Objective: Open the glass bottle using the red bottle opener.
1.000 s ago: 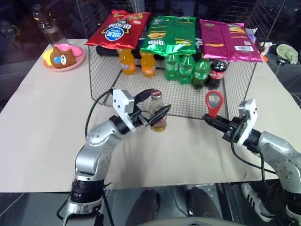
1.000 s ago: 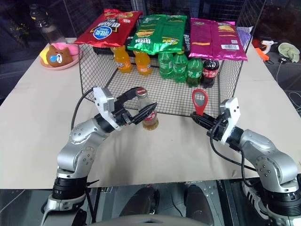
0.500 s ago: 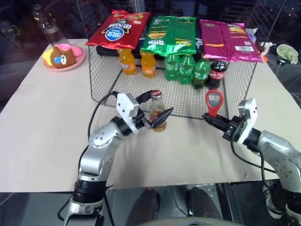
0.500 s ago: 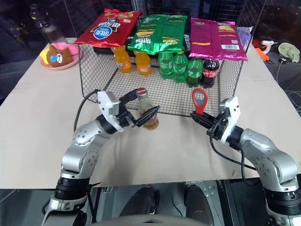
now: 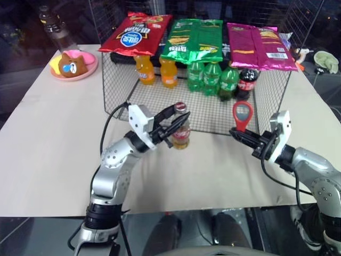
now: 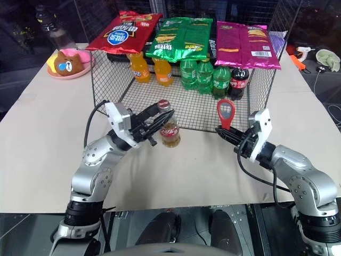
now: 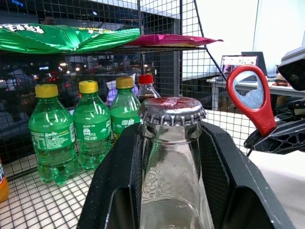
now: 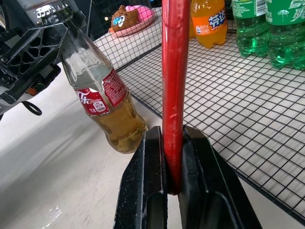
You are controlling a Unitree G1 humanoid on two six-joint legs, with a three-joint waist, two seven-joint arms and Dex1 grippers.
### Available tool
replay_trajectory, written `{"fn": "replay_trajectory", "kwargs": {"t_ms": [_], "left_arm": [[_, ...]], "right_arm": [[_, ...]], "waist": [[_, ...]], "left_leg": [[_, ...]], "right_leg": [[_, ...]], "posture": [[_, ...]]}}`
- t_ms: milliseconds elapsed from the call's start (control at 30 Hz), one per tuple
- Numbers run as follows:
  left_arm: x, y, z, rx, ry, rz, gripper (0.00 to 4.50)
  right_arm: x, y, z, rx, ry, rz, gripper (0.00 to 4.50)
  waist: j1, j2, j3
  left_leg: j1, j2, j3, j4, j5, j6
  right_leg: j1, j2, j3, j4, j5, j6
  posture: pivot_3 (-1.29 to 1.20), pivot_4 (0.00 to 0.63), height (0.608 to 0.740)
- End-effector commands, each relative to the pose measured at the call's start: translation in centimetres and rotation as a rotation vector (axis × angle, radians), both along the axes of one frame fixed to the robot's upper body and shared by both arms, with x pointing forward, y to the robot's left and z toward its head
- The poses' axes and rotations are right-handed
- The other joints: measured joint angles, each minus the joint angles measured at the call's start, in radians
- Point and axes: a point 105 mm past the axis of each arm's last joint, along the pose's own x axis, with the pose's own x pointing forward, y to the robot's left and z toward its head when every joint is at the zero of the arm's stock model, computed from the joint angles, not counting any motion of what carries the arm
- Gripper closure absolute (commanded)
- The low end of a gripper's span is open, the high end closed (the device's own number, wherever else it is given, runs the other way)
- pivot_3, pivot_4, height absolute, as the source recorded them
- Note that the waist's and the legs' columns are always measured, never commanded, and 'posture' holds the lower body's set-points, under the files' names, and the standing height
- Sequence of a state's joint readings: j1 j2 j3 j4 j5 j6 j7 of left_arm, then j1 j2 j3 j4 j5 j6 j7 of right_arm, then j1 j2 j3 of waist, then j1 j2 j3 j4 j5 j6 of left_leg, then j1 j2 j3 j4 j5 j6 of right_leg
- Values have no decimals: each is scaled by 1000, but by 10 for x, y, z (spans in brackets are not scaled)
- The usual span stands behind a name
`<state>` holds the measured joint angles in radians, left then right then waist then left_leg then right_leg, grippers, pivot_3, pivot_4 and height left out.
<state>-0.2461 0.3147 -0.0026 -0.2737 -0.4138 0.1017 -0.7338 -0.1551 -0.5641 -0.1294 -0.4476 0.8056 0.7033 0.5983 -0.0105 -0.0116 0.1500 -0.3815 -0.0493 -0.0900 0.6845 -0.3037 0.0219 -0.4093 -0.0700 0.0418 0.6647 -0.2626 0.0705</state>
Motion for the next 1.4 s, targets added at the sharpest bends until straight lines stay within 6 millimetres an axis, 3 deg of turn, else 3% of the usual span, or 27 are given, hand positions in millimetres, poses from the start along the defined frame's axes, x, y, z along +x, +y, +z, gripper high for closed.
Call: {"fn": "replay_trajectory", "kwargs": {"t_ms": [33, 367, 567, 867, 1100, 1300, 1400], "left_arm": [[0, 0, -14, 26, 47, 5, 3362], [-2, 1, -23, 43, 68, 10, 3362], [-2, 0, -24, 51, 73, 7, 3362], [0, -2, -23, 49, 75, -1, 3362], [0, -2, -24, 40, 82, -1, 3362], [2, -2, -24, 35, 83, 2, 3362], [1, -3, -24, 31, 85, -1, 3362]], "right_arm": [[2, 9, 15, -88, -110, 22, 4500], [35, 49, 21, -366, -424, -44, 4500], [44, 68, 25, -469, -607, -87, 4500], [46, 89, 32, -525, -838, -104, 4500], [36, 109, 17, -574, -994, -8, 4500], [34, 113, 21, -570, -1112, -26, 4500], [37, 114, 8, -622, -1135, -13, 4500]], "waist": [[-1, 0, 0], [-1, 1, -1], [-2, 1, -1], [-3, 1, -1], [-3, 2, -2], [-3, 3, -4], [-4, 3, -5]], "left_leg": [[0, 0, 0, 0, 0, 0], [0, 0, 0, 0, 0, 0], [1, 0, 0, 0, 0, 0], [1, 0, 0, 0, 0, 0], [1, 0, 0, 0, 0, 0], [2, 0, 0, -1, 0, 0], [2, 0, 0, -1, 0, 0]], "right_leg": [[0, 0, 0, 0, 0, 0], [0, 0, 0, 0, 0, 0], [0, 0, 0, 0, 0, 0], [0, 0, 0, 0, 0, 0], [0, 0, 0, 0, 0, 0], [0, 0, 0, 0, 0, 0], [0, 0, 0, 0, 0, 0]], "posture": [[0, 150, 740], [0, 150, 740], [0, 150, 740], [0, 150, 740], [0, 150, 740], [0, 150, 740], [0, 150, 740]]}}
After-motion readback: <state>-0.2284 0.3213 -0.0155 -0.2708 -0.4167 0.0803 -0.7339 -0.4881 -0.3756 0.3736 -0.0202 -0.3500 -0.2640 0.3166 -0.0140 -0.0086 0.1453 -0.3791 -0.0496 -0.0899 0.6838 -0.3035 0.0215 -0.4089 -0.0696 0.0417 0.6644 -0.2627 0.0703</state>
